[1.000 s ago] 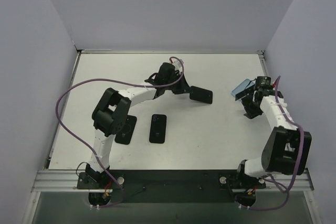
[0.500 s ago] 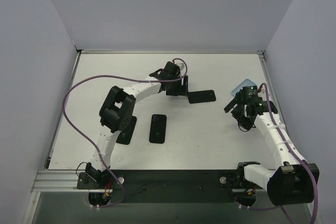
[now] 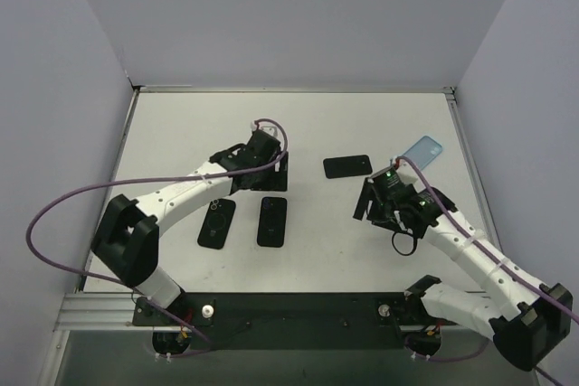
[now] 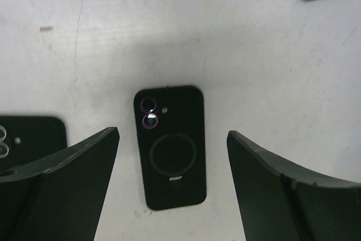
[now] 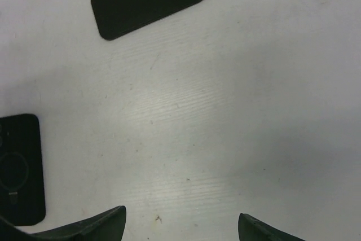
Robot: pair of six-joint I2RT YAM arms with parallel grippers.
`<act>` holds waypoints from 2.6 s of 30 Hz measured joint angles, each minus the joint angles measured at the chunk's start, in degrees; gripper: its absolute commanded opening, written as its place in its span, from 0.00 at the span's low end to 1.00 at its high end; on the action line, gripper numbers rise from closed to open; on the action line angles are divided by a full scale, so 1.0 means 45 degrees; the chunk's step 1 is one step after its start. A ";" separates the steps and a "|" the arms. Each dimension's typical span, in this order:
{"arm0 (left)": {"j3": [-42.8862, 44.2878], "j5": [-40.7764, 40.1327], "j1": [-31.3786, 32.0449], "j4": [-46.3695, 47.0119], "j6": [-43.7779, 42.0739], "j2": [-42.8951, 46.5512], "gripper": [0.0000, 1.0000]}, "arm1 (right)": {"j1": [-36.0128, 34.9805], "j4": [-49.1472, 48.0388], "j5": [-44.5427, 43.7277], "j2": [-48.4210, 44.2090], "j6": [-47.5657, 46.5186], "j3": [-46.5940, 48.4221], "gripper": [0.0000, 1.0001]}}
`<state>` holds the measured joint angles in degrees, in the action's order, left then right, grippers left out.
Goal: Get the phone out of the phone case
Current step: Pick up the phone at the center of the board, then adjust the phone.
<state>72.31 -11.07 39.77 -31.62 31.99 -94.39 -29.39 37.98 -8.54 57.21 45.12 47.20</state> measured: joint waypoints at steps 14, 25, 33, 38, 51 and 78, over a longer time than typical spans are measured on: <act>-0.3152 -0.0374 0.1987 -0.0816 0.1156 0.0369 0.97 | -0.3031 -0.0248 -0.0505 0.3959 0.0442 0.1715 0.74; -0.2045 -0.0350 0.2055 -0.0763 0.1316 -0.1613 0.97 | -0.2871 -0.0296 -0.0607 0.3954 0.0131 0.1875 0.74; -0.1943 -0.0393 0.2050 -0.0753 0.1501 -0.1734 0.72 | -0.2642 -0.0296 -0.0593 0.3852 -0.0024 0.1875 0.74; -0.2278 -0.0185 0.2045 -0.0432 0.1462 -0.1384 0.61 | -0.2278 -0.0316 -0.0155 0.3827 -0.0058 0.1787 0.79; -0.4609 0.5008 0.1899 0.2832 0.2696 0.1345 0.47 | 0.0452 -0.3235 0.5275 0.2361 0.0850 -0.1336 0.78; -0.4600 0.6999 0.1923 0.3939 0.3177 0.1379 0.82 | -0.0792 -0.8500 0.8276 0.4794 0.2866 -0.1632 0.00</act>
<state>51.62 20.43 48.42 -13.89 46.28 -88.18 -32.95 -0.27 28.71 78.78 58.02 39.86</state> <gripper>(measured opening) 0.838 0.101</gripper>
